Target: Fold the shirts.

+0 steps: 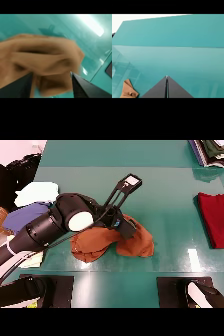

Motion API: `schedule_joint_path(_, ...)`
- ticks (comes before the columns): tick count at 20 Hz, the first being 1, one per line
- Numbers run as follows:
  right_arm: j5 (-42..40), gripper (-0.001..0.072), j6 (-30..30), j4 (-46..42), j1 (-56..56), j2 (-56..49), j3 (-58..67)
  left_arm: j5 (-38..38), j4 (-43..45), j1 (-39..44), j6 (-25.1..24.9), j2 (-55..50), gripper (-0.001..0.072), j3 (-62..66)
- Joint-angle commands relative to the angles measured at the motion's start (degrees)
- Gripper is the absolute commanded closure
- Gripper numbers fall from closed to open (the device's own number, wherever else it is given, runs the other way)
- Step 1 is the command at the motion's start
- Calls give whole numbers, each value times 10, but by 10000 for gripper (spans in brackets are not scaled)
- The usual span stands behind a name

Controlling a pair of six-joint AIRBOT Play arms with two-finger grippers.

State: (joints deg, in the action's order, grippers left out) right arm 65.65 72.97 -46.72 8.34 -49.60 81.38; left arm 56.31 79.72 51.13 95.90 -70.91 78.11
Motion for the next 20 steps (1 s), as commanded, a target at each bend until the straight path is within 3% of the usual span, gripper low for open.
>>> schedule_joint_path(1,8,695,0,0,2,0,3,89,39,-75,-19,11,181,13)
schedule_joint_path(6,15,695,0,0,2,-1,3,146,10,-295,-65,27,179,-37)
schedule_joint_path(10,26,695,0,1,1,-12,3,96,-125,-414,-173,-1,179,-181)
schedule_joint_path(12,53,695,1,4,0,-28,4,87,-180,-441,-218,-41,179,-217)
schedule_joint_path(20,95,695,1,7,0,-65,3,49,-303,-443,-286,-155,180,-219)
